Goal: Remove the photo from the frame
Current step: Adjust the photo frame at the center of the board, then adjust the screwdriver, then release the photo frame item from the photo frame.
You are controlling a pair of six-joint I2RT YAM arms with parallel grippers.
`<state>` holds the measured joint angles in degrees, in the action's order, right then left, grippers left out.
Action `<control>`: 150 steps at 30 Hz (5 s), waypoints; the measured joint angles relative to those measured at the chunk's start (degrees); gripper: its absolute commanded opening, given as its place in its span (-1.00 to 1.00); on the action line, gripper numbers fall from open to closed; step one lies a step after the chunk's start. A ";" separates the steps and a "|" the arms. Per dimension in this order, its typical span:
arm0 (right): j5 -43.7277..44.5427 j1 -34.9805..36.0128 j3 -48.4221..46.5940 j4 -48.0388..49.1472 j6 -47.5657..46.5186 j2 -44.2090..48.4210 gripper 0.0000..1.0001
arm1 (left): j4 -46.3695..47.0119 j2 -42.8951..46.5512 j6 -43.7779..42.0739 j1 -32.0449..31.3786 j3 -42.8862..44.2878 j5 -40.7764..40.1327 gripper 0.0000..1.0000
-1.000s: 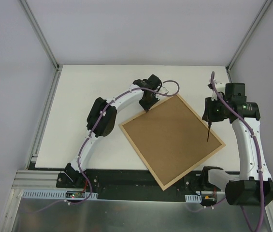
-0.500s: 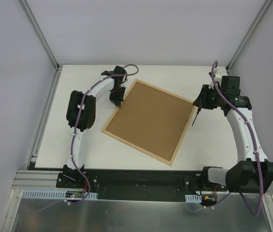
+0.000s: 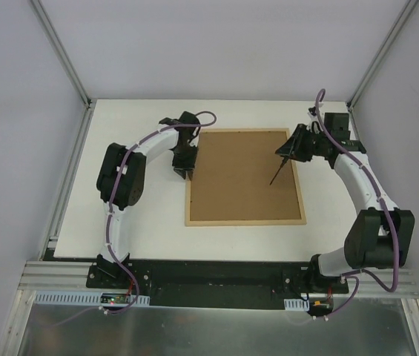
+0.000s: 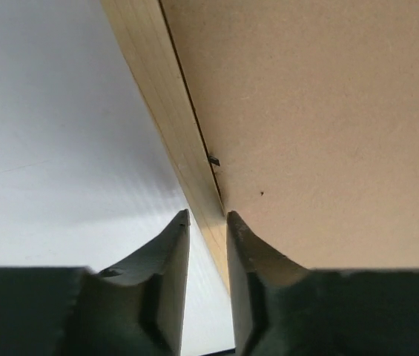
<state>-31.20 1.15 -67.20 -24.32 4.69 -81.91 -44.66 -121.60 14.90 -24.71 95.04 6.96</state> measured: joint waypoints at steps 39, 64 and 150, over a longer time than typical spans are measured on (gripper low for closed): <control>-20.79 7.63 4.42 44.83 41.68 -17.18 -0.99 | 3.91 -4.28 -5.35 -6.88 21.49 57.13 -0.66; -29.97 12.11 -13.40 -19.96 -11.26 -16.20 -0.33 | -12.81 5.14 -29.88 -12.28 13.64 48.52 -1.00; -24.65 24.72 -3.82 31.26 23.15 -40.74 -0.99 | 11.87 5.46 -14.75 10.95 -18.43 35.98 -0.03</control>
<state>-55.86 25.87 -71.02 6.94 27.83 -122.65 -32.80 -116.14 0.14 -13.76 76.62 42.94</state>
